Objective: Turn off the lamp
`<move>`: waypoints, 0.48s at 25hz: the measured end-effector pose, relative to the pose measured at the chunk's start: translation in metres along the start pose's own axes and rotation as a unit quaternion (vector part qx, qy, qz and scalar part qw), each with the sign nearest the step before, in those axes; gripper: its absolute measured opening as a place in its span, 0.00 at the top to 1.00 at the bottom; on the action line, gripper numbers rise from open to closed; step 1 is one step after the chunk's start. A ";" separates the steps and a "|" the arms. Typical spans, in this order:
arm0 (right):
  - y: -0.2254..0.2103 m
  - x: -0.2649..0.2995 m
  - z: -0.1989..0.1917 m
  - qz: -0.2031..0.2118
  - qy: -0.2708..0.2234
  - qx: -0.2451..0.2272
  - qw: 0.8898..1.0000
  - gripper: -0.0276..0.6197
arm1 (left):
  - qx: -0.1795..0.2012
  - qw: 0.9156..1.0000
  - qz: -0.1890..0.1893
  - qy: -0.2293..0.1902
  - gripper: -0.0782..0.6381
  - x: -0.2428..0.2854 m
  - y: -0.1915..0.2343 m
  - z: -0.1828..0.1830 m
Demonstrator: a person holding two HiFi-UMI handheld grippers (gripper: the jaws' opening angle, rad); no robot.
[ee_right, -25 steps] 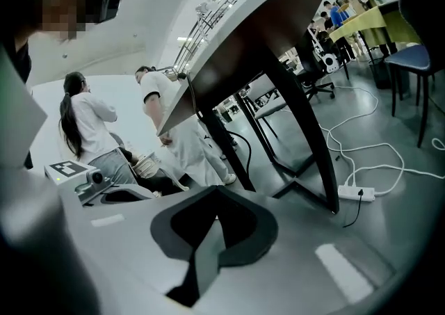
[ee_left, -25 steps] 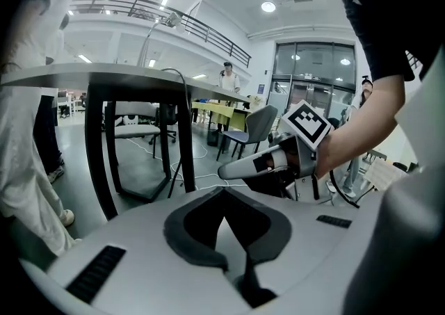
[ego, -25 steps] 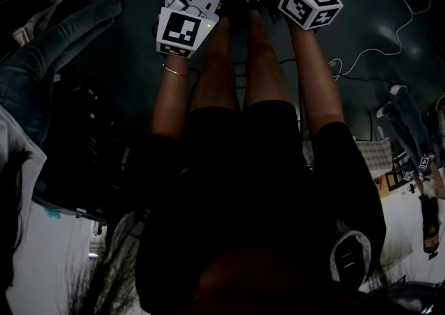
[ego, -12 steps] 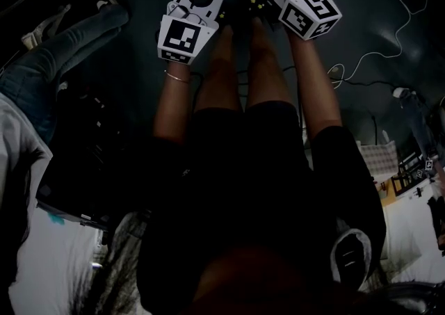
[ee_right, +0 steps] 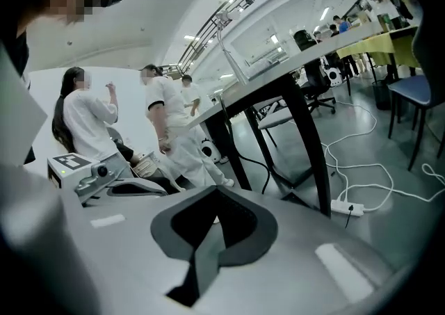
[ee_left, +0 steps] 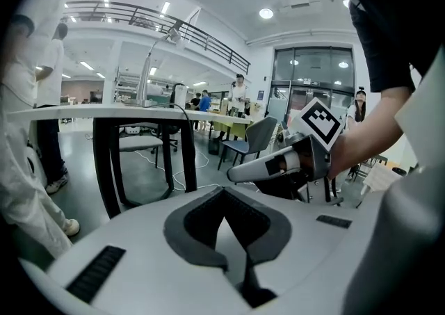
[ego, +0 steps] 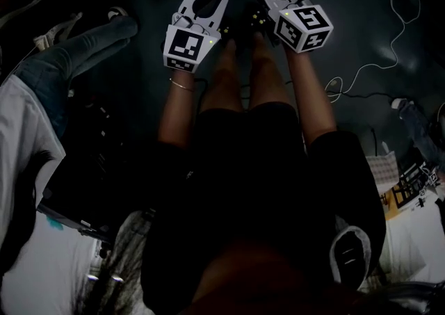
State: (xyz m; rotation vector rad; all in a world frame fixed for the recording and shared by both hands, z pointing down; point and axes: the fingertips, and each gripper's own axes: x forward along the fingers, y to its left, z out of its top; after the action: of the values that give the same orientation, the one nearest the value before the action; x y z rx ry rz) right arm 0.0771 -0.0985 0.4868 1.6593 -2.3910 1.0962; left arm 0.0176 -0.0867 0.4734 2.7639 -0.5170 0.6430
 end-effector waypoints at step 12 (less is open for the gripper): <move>0.007 -0.010 0.027 -0.003 -0.041 0.023 0.999 0.96 | 0.014 0.999 -0.012 -0.029 0.88 -0.007 -0.006 0.041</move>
State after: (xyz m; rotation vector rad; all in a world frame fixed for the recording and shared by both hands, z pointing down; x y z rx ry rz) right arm 0.0856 -0.1044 0.4587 1.7579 -2.4248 1.1121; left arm 0.0295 -0.0924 0.4336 2.8169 -0.4897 0.5715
